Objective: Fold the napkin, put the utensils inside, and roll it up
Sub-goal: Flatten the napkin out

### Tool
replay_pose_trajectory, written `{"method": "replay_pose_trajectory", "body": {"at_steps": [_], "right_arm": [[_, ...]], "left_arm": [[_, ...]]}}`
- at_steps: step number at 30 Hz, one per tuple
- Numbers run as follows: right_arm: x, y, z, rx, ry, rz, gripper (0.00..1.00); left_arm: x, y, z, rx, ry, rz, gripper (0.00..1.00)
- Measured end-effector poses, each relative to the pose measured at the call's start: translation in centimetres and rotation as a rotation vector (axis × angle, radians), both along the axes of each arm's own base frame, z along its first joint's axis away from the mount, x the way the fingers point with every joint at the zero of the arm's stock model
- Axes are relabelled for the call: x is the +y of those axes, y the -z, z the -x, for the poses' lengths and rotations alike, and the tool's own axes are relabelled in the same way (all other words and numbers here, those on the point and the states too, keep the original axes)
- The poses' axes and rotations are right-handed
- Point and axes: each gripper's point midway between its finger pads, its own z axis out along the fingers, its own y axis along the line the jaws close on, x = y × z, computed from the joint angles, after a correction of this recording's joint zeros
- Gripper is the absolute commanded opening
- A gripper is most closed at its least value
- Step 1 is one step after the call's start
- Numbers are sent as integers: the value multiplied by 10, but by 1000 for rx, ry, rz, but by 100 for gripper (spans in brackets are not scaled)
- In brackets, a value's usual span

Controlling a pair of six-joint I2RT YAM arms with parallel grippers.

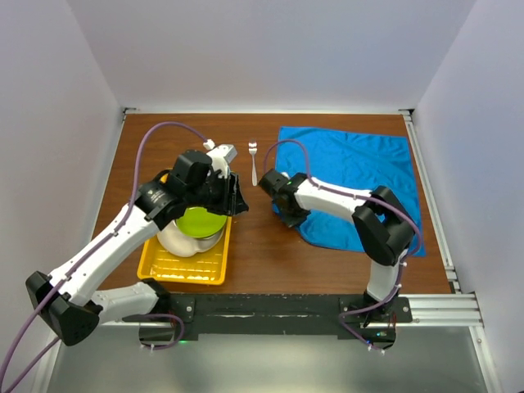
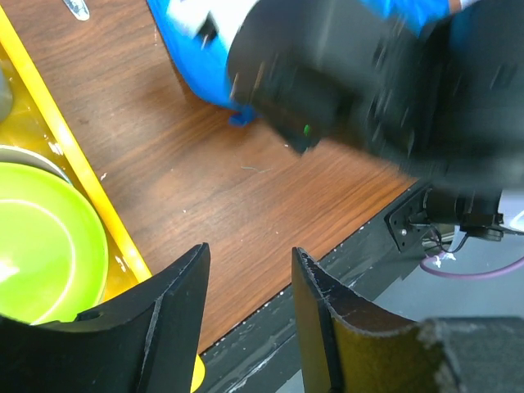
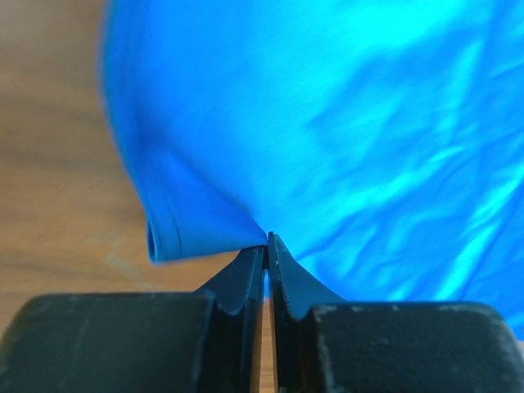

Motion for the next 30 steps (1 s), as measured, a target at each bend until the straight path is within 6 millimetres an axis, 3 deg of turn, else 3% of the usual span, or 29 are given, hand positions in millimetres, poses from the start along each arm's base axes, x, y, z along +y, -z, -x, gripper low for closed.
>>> {"method": "replay_pose_trajectory", "body": {"at_steps": [2,6,9,12,20,24,30], "right_arm": [[-13,0,-12,29,38,-37,9],[-39,-6,-35,51,104,-82,49],[-50,-17,-51,45,133,-109,52],[-42,-30,-61,26,132,-157,54],[-15,-63,-42,14,124,-302,61],[-14,-58,-44,20,129,-294,63],[-17,-26,-49,55,143,-228,62]], "left_arm": [[-1,3,-3,6,2,-9,50],[-2,8,-6,21,1,-20,49],[-3,11,-7,27,7,-24,49],[-5,11,-6,34,16,-18,49],[-11,6,-6,26,39,14,49],[-12,5,-6,26,44,19,49],[-9,5,-9,27,33,22,50]]}}
